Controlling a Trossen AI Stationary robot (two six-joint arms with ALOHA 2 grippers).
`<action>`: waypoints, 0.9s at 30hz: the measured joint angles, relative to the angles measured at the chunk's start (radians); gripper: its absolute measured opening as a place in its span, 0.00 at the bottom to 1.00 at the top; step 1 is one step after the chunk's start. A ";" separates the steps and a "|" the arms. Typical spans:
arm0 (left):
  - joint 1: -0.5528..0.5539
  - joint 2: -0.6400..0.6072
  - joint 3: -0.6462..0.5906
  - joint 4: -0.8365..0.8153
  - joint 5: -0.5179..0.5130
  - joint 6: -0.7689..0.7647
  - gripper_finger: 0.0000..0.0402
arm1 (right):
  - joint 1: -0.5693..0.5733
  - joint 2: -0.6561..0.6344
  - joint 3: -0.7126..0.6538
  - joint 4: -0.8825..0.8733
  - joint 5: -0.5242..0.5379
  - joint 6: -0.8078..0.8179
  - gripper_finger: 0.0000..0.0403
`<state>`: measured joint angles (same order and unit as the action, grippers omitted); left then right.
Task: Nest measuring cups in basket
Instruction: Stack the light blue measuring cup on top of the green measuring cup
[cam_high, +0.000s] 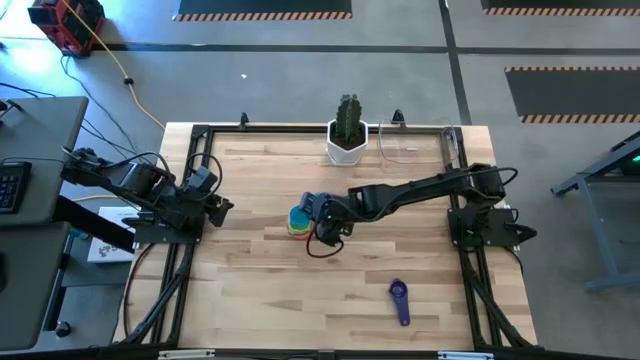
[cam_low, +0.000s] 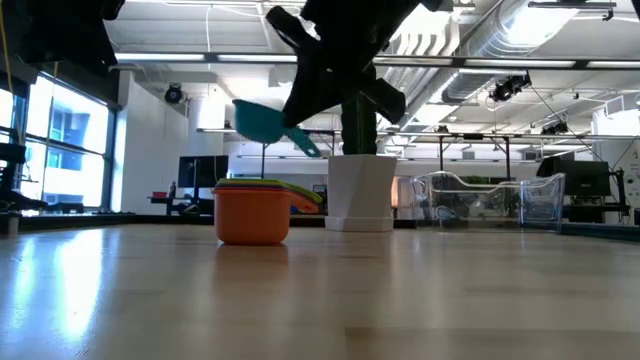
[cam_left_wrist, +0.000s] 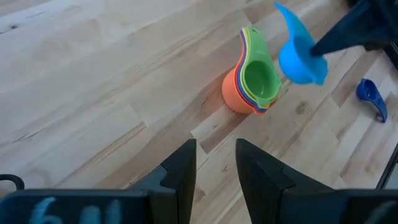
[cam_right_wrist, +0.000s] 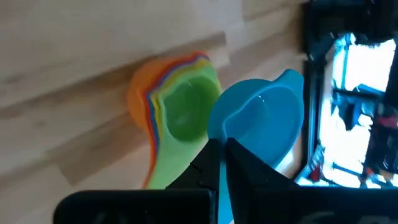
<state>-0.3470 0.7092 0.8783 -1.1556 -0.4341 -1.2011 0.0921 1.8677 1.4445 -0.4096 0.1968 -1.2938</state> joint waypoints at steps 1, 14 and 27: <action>0.000 -0.001 0.000 -0.001 -0.001 0.000 0.26 | 0.000 0.007 0.000 0.002 -0.020 -0.007 0.00; 0.000 -0.001 0.000 0.000 -0.024 0.001 0.26 | -0.015 0.084 0.000 0.028 -0.049 -0.050 0.00; 0.000 -0.001 0.000 0.000 -0.024 -0.003 0.26 | -0.048 0.085 0.000 0.027 -0.101 0.011 0.04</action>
<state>-0.3472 0.7086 0.8783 -1.1553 -0.4582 -1.2037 0.0442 1.9526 1.4445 -0.3830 0.0962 -1.2827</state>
